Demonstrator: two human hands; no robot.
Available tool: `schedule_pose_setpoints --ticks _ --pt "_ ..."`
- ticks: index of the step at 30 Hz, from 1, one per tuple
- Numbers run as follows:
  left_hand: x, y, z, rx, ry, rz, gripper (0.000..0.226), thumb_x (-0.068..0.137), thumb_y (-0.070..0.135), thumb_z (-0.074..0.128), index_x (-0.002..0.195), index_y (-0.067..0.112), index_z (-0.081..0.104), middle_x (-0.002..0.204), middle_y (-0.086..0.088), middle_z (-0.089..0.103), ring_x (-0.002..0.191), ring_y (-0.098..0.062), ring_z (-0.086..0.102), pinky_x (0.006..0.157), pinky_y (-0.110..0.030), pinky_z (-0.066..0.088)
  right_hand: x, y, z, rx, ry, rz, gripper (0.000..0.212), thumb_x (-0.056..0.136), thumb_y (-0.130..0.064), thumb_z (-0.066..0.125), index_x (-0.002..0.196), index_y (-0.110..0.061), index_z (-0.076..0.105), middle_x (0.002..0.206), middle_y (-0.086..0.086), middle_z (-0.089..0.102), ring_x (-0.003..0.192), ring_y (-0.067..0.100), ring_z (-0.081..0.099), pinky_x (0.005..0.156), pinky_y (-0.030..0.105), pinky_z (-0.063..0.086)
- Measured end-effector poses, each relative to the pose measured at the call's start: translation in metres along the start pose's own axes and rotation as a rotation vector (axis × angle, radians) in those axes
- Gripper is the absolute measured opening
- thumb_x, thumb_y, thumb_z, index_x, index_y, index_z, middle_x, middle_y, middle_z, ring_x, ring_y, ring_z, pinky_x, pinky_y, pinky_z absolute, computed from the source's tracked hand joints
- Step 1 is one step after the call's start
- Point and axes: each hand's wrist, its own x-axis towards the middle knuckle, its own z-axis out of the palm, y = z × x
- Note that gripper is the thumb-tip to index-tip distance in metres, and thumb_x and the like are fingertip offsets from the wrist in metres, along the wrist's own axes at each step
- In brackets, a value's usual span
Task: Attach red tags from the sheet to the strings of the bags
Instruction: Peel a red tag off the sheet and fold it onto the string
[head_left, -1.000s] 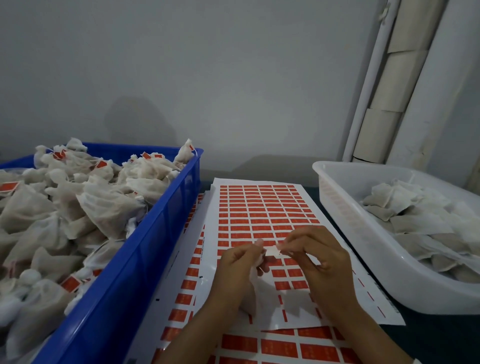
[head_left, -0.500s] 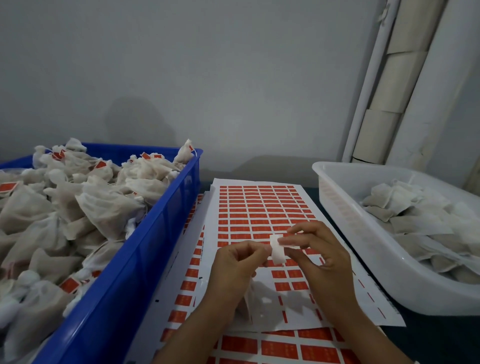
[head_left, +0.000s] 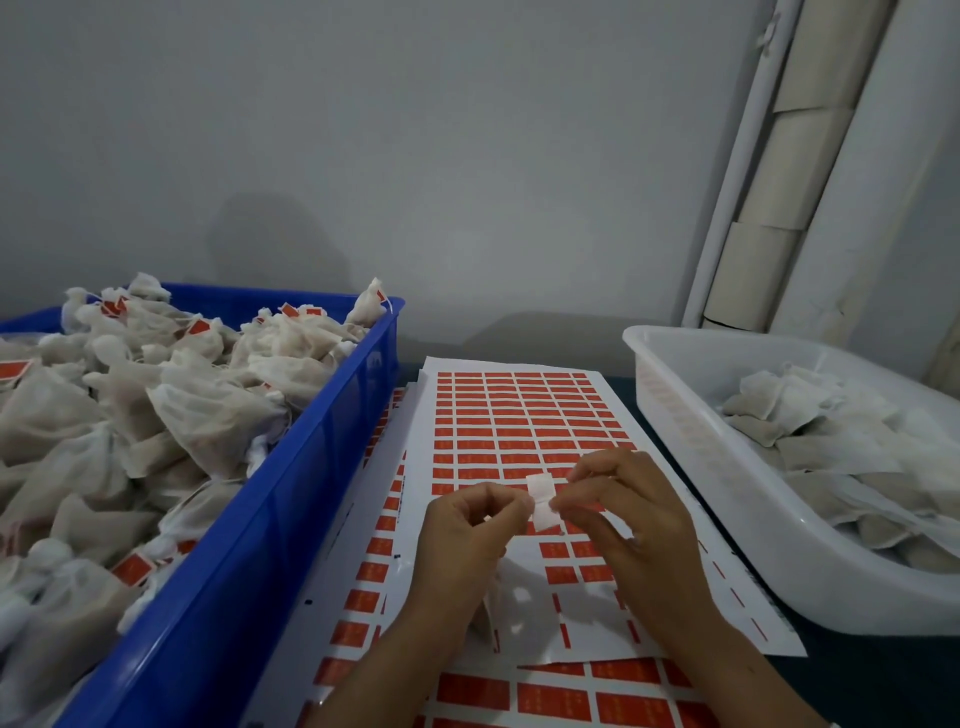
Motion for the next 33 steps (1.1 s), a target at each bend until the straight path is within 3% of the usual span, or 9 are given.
schedule_pose_setpoints --ticks 1,4,6,9,13,19,22,27,33 --pt "0.000 0.000 0.000 -0.004 -0.008 0.008 0.013 0.083 0.024 0.065 0.070 0.026 0.066 0.062 0.020 0.065 0.069 0.000 0.061 0.053 -0.004 0.042 -0.001 0.002 0.001 -0.011 -0.001 0.007 0.047 0.094 -0.042 0.040 0.079 -0.011 0.072 0.088 0.005 0.070 0.090 0.007 0.059 0.094 0.002 0.032" --pt "0.001 -0.001 0.000 -0.010 -0.011 0.012 0.007 0.082 0.026 0.067 0.076 0.027 0.068 0.069 0.019 0.066 0.073 -0.004 0.061 0.056 -0.006 0.042 -0.001 0.003 0.004 0.052 -0.021 0.116 0.010 0.083 -0.022 0.058 0.080 -0.021 0.067 0.090 -0.005 0.067 0.088 0.005 0.061 0.082 0.005 0.042" --pt "0.001 -0.002 -0.001 -0.008 -0.007 0.013 0.004 0.081 0.026 0.068 0.077 0.028 0.068 0.071 0.020 0.067 0.073 -0.003 0.061 0.053 -0.005 0.042 -0.001 -0.001 0.005 0.187 -0.049 0.249 0.009 0.079 -0.024 0.058 0.079 -0.033 0.058 0.091 -0.017 0.061 0.086 0.001 0.059 0.078 0.005 0.043" --pt "0.002 -0.002 -0.001 0.011 -0.024 0.020 0.004 0.080 0.026 0.068 0.077 0.028 0.069 0.072 0.021 0.067 0.075 0.002 0.061 0.052 -0.004 0.043 -0.001 -0.004 0.007 0.335 -0.053 0.395 0.002 0.080 -0.032 0.055 0.078 -0.031 0.056 0.088 -0.017 0.060 0.092 0.001 0.056 0.078 0.004 0.042" --pt "0.001 -0.002 -0.001 0.037 -0.058 0.037 0.005 0.081 0.028 0.068 0.075 0.028 0.069 0.074 0.023 0.067 0.078 0.007 0.059 0.053 -0.004 0.043 -0.002 -0.007 0.008 0.396 -0.053 0.473 0.013 0.082 -0.038 0.054 0.080 -0.027 0.059 0.084 -0.016 0.063 0.088 0.001 0.058 0.076 0.006 0.045" --pt "0.000 -0.002 0.000 0.047 -0.054 0.033 0.006 0.080 0.028 0.068 0.074 0.030 0.069 0.077 0.019 0.067 0.079 -0.003 0.060 0.058 -0.007 0.042 -0.003 -0.008 0.009 0.412 -0.068 0.511 0.011 0.078 -0.038 0.051 0.079 -0.029 0.058 0.077 -0.016 0.064 0.083 -0.001 0.060 0.072 0.006 0.047" --pt "0.000 -0.003 0.001 0.055 -0.052 0.028 0.006 0.080 0.027 0.069 0.074 0.030 0.069 0.078 0.018 0.068 0.079 -0.005 0.060 0.060 -0.008 0.042 -0.003 -0.008 0.009 0.401 -0.070 0.502 0.005 0.081 -0.030 0.055 0.077 -0.030 0.057 0.076 -0.015 0.063 0.081 -0.001 0.060 0.071 0.005 0.046" --pt "0.000 -0.003 0.001 0.068 -0.061 0.027 0.008 0.080 0.026 0.069 0.074 0.030 0.069 0.078 0.017 0.067 0.080 -0.008 0.060 0.063 -0.012 0.043 -0.003 -0.007 0.008 0.368 -0.089 0.453 0.019 0.085 -0.013 0.060 0.077 -0.029 0.057 0.075 -0.013 0.063 0.078 0.001 0.062 0.069 0.008 0.049" --pt "0.000 -0.004 0.001 0.077 -0.077 0.035 0.009 0.080 0.026 0.069 0.072 0.030 0.069 0.076 0.017 0.068 0.081 -0.009 0.060 0.066 -0.017 0.046 -0.003 -0.007 0.008 0.357 -0.105 0.452 0.018 0.085 -0.014 0.060 0.076 -0.029 0.056 0.074 -0.013 0.064 0.075 0.001 0.064 0.067 0.007 0.049"
